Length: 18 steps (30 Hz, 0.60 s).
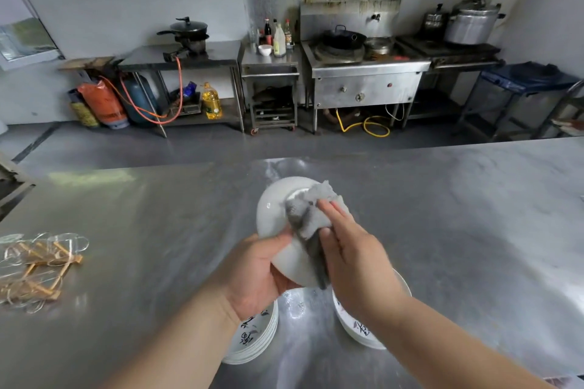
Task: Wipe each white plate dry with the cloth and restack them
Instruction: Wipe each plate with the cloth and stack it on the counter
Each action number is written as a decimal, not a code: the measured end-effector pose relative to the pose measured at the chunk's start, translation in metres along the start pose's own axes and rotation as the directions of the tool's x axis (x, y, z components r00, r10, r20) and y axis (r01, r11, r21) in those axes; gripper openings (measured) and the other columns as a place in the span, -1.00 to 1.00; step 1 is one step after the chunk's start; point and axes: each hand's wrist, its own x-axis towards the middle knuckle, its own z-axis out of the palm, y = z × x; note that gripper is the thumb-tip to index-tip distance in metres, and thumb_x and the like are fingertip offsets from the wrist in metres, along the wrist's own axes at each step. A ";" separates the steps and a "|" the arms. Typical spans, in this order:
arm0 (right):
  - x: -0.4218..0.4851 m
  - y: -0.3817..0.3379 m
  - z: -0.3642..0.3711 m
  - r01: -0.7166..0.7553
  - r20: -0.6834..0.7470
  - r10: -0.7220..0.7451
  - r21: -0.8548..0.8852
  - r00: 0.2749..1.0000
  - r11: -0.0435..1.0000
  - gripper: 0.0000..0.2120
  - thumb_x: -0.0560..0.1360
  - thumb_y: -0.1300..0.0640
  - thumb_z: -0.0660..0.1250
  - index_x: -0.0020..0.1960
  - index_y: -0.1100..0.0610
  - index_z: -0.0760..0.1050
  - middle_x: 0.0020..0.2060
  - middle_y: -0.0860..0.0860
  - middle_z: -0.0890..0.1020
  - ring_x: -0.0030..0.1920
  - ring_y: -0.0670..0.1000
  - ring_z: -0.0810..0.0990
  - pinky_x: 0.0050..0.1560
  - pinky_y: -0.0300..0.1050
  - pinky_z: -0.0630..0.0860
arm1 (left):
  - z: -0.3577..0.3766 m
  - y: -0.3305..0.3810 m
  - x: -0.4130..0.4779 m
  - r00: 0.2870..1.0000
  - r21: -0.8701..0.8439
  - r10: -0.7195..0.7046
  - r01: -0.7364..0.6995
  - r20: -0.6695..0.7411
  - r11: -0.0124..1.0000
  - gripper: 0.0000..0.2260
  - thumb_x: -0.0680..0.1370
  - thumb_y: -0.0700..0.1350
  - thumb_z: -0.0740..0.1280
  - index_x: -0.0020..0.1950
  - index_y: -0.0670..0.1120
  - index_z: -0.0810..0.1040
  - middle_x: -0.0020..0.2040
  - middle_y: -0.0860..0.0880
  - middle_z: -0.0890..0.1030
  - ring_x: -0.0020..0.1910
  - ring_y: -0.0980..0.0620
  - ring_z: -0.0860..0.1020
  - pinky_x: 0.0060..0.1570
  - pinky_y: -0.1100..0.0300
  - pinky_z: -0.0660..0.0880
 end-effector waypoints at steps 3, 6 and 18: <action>0.002 -0.009 0.009 0.216 0.181 -0.199 -0.077 0.963 0.973 -0.37 0.72 -0.21 -0.05 0.68 0.10 0.07 0.66 -0.07 0.06 0.67 -0.12 -0.08 0.64 -0.17 -0.08 | 0.008 -0.008 -0.005 0.998 0.123 0.060 -0.061 0.014 0.991 -0.61 0.54 0.12 0.42 0.32 0.00 0.70 0.23 -0.19 0.71 0.15 -0.13 0.72 -0.11 -0.09 0.68; 0.023 0.004 -0.011 0.299 0.314 -0.241 -0.150 0.918 0.942 -0.39 0.72 -0.19 -0.05 0.67 0.06 -0.08 0.68 -0.02 -0.07 0.68 -0.03 -0.20 0.67 0.01 -0.16 | 0.006 -0.005 -0.010 0.993 0.093 0.120 -0.119 -0.003 0.989 -0.52 0.47 0.14 0.46 0.35 -0.03 0.67 0.32 -0.25 0.66 0.26 -0.24 0.67 -0.06 -0.19 0.68; 0.012 -0.017 -0.012 0.368 0.324 -0.307 -0.146 0.895 0.918 -0.23 0.67 -0.32 -0.22 0.66 0.22 -0.13 0.67 0.03 -0.10 0.68 0.01 -0.19 0.67 0.09 -0.07 | 0.007 -0.019 -0.014 0.995 0.115 0.100 -0.100 0.007 0.988 -0.44 0.49 0.24 0.41 0.42 0.00 0.63 0.37 -0.17 0.65 0.30 -0.13 0.66 0.03 -0.14 0.67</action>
